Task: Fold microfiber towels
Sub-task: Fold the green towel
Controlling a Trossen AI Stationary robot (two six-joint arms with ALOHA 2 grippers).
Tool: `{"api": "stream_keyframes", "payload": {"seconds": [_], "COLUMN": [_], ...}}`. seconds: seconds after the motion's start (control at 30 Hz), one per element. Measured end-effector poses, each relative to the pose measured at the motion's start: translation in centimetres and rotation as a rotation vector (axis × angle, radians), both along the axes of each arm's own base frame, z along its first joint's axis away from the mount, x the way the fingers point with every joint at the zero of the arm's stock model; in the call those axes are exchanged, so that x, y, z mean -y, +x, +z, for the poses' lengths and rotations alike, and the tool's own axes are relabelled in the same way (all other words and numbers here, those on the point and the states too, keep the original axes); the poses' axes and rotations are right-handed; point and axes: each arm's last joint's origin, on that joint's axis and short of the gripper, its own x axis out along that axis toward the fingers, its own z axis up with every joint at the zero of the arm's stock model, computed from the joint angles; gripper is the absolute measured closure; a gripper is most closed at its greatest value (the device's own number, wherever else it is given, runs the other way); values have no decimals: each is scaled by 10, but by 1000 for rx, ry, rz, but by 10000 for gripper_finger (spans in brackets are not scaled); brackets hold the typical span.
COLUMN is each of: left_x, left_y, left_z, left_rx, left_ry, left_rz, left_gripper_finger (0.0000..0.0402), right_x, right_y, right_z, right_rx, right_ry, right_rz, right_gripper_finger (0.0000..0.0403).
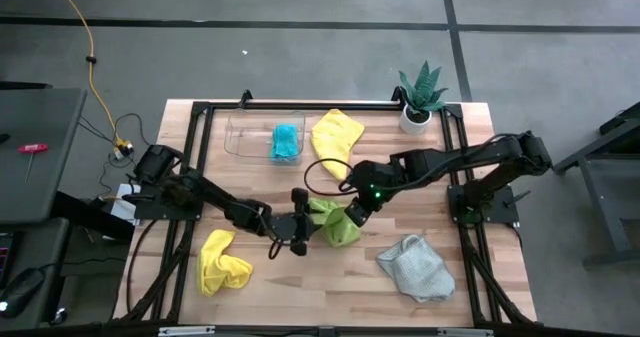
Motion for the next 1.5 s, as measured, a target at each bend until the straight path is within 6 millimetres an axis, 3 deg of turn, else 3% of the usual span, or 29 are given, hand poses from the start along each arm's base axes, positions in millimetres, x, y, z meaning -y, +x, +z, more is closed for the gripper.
{"api": "stream_keyframes", "payload": {"seconds": [0.17, 0.57, 0.83, 1.13, 1.5], "left_x": [4, 16, 10, 4, -7], "left_y": [4, 0, 3, 4, 9], "left_z": [-8, 2, 1, 0, -14], "left_rx": [15, 110, 113, 115, 87], "left_ry": [-26, -208, -319, -324, -328], "left_rz": [-16, 73, 67, 86, 112], "left_gripper_finger": [229, 229, 229, 229, 229], "right_x": [2, 11, 13, 13, 18], "right_y": [1, 2, 2, 3, 7], "right_z": [0, 0, 0, 0, 4], "right_rx": [8, 3, 2, 10, 50], "right_ry": [1, -3, -3, -4, 33], "right_rz": [-7, -47, -53, -51, -100], "right_gripper_finger": [403, 403, 403, 403, 403]}}
